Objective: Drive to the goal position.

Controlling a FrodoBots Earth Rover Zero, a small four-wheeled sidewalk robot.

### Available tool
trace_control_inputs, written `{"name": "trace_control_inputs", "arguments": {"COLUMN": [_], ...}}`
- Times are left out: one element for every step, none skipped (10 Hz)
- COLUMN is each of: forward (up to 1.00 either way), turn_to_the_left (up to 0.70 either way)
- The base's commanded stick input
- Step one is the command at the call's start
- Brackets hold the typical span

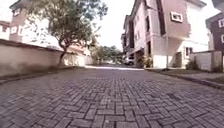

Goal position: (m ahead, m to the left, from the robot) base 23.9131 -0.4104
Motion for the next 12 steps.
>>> {"name": "trace_control_inputs", "arguments": {"forward": [0.7, 0.7, 0.7, 0.7, 0.7, 0.7, 0.7, 0.7, 0.7, 0.7, 0.7, 0.7], "turn_to_the_left": [0.0, 0.0, 0.0, 0.0, 0.0, 0.0, 0.0, 0.0, 0.0, 0.0, 0.0, 0.0]}}
